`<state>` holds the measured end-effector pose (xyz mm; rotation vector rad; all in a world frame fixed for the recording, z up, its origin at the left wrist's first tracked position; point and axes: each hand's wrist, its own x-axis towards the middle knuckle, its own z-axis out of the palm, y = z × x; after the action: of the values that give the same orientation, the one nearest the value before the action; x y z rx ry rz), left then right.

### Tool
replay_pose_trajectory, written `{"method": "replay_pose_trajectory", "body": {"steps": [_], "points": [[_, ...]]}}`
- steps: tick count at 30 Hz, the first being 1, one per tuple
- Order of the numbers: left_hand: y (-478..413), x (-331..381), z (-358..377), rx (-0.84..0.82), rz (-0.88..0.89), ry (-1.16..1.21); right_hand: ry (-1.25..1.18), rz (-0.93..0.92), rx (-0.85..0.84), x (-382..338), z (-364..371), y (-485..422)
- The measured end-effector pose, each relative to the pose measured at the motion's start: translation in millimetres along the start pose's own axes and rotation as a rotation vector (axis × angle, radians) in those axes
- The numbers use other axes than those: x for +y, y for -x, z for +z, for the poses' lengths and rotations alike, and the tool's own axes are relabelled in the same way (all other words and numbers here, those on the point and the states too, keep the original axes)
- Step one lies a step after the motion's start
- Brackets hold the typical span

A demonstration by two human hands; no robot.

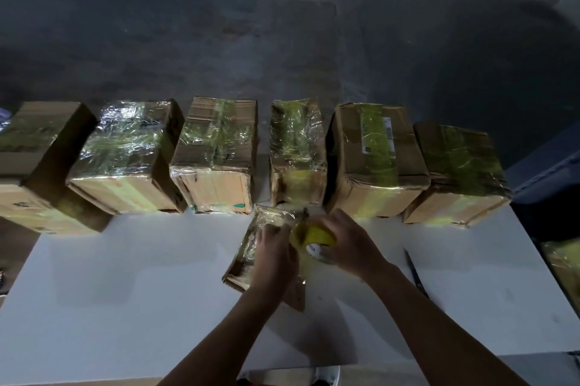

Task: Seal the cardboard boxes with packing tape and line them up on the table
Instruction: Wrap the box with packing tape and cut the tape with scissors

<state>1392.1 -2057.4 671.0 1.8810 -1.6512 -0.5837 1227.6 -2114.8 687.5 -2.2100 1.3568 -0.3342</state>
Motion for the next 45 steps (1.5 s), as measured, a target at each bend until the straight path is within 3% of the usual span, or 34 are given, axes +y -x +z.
{"method": "replay_pose_trajectory", "body": {"steps": [3, 7, 12, 16, 19, 28, 32, 35, 38, 45], "points": [[4, 0, -4, 0.111, -0.113, 0.204, 0.074, -0.140, 0.088, -17, -14, -13], [5, 3, -9, 0.109, -0.279, 0.422, 0.171, -0.200, 0.094, -34, -27, -28], [-1, -18, -19, -0.015, -0.214, 0.204, 0.087, -0.210, 0.030, -42, -13, -22], [-3, -40, -30, -0.168, -0.167, -0.291, 0.158, -0.282, 0.037, -54, -2, -30], [-4, -47, -36, -0.224, -0.157, -0.461, 0.201, -0.310, 0.038, -61, -5, -37], [-10, -44, -35, -0.312, -0.118, -0.483, 0.316, -0.270, 0.092, -48, -19, -32], [-10, -34, -28, -0.273, 0.101, -0.356, 0.265, -0.255, 0.113, -50, -12, -37], [-4, -39, -23, -0.312, 0.128, -0.285, 0.157, -0.224, 0.094, -46, -12, -33], [-4, -45, -24, -0.324, 0.154, -0.385, 0.015, -0.192, 0.012, -40, -9, -21], [-3, -40, -25, -0.324, 0.155, -0.507, 0.268, -0.224, 0.097, -20, -38, -10]]}}
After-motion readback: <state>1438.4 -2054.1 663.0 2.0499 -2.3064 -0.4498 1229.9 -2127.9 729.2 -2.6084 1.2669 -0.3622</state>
